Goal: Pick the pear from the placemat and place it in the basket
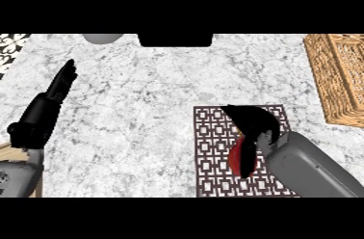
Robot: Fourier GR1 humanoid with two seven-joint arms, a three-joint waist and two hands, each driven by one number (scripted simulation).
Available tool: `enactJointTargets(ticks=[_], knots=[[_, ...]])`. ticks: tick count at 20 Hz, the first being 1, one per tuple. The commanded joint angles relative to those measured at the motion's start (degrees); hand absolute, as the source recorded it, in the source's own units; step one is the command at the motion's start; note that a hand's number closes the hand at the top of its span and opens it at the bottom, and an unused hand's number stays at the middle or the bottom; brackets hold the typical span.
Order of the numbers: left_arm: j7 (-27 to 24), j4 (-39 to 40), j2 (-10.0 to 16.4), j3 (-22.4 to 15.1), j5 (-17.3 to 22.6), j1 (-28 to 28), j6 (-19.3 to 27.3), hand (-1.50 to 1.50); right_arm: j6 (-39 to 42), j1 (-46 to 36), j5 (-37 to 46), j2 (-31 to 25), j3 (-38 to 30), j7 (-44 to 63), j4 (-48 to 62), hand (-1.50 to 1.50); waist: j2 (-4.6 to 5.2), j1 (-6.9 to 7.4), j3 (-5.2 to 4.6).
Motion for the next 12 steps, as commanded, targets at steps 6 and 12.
enactJointTargets(ticks=[6, 12], knots=[[-0.9, 3.1, -3.1, 2.4, -3.3, -0.8, -2.6, 0.00, 5.1, 6.7, 6.5, 2.6, -4.6, 1.3, -4.1, -1.50, 0.00, -0.19, -0.01], [1.2, -0.1, -1.8, 5.6, -2.1, -0.7, -5.5, 0.00, 5.8, 6.7, 9.9, 7.2, -5.6, 1.6, 1.5, -1.50, 0.03, 0.12, 0.00]])
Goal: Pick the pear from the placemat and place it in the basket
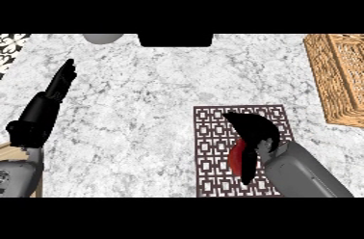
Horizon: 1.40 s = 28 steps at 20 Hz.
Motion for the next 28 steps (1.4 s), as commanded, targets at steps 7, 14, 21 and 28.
enactJointTargets(ticks=[7, 14, 21, 28], knots=[[3.0, -3.3, -1.5, 3.5, -1.7, 0.5, -3.3, 0.00, 2.7, 6.1, 9.1, 2.0, -3.9, -5.5, 2.5, -1.50, 0.00, 0.01, 0.02], [1.7, -5.8, -4.5, 2.1, -4.8, 3.7, -3.1, 0.00, 3.2, 5.7, 11.9, 2.9, -8.2, -11.3, 6.4, 1.50, 0.00, 0.19, 0.02], [-0.5, 1.5, -2.6, 7.0, -2.3, -2.0, -6.9, 0.00, -0.1, 3.4, 19.9, 6.7, -4.4, -15.7, 11.1, 1.50, 0.13, 0.16, 0.01], [-0.1, -0.7, -3.6, 6.6, -4.1, 1.4, -3.5, 0.00, -4.8, 5.8, 16.8, -24.8, -22.8, -36.7, 13.5, 1.50, 1.01, -3.95, 0.90]])
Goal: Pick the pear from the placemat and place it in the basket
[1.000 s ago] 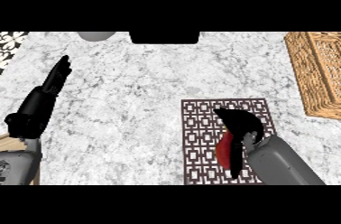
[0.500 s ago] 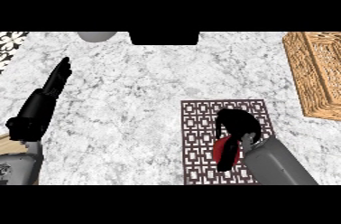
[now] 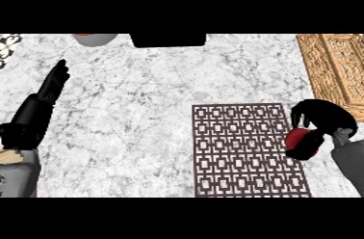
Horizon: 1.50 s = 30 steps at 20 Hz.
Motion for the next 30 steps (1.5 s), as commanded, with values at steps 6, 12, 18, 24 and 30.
enactJointTargets(ticks=[6, 12, 18, 24, 30], knots=[[-0.3, -1.1, 0.1, 1.3, 0.8, 0.9, 0.4, 0.00, -9.7, 0.8, -1.0, -20.9, -15.7, -20.5, 12.7, 1.50, 1.15, -0.36, 0.95], [-0.8, -0.7, -0.7, 0.5, 0.6, 1.7, 0.3, 0.00, -17.6, -3.8, -10.4, -23.2, -29.8, -33.1, 21.1, 1.50, 0.99, 0.54, 1.06], [-0.1, -1.0, -0.8, -0.3, 0.1, -0.2, 0.4, 0.00, -9.6, -9.7, -24.5, -25.5, -41.7, -46.8, 29.1, 1.50, 0.74, 1.29, 0.70], [-0.4, -0.9, -0.9, -1.5, -0.2, -1.4, -0.7, 0.00, 0.8, -12.8, -27.5, -33.2, -44.9, -57.3, 38.2, 1.50, 1.43, 4.01, 0.37], [-0.5, 0.2, -2.1, -3.4, -0.7, -3.6, -1.2, 0.00, 10.4, -19.6, -27.8, -38.5, -42.7, -57.0, 44.4, 1.50, 1.57, 6.04, 0.00]])
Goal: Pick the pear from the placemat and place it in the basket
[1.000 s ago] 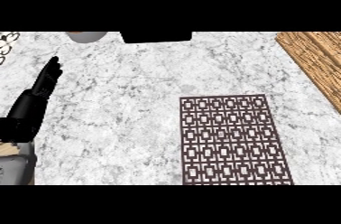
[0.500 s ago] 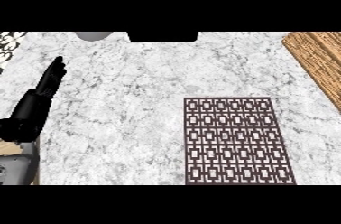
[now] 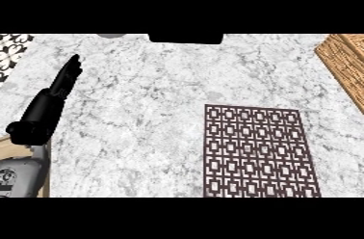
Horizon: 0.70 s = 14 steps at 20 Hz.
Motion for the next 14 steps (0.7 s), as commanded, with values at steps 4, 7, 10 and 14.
enactJointTargets(ticks=[4, 7, 10, 14], knots=[[2.6, -0.5, -1.4, -1.7, -0.7, -1.6, 0.2, 0.00, 10.4, -7.4, 1.1, -4.7, 4.1, -1.8, 4.6, 1.50, -0.09, 2.19, -0.22], [1.6, 0.8, -1.6, -2.8, -1.7, -2.9, -0.1, 0.00, 10.9, -11.2, 2.3, -2.3, 7.5, 1.0, 4.3, 1.50, 0.14, 2.63, -0.33], [-0.3, 1.6, -1.8, -1.8, -1.5, -0.7, 0.4, 0.00, 12.9, -13.2, 2.9, -2.4, 9.2, 1.6, 6.0, 1.50, -0.22, 1.39, -0.37], [-0.1, 2.3, -0.1, -0.2, -0.1, -1.8, -1.4, 0.00, 14.0, -18.2, 5.2, -0.8, 13.3, 5.2, 5.6, 1.50, -0.21, 1.88, -0.43]])
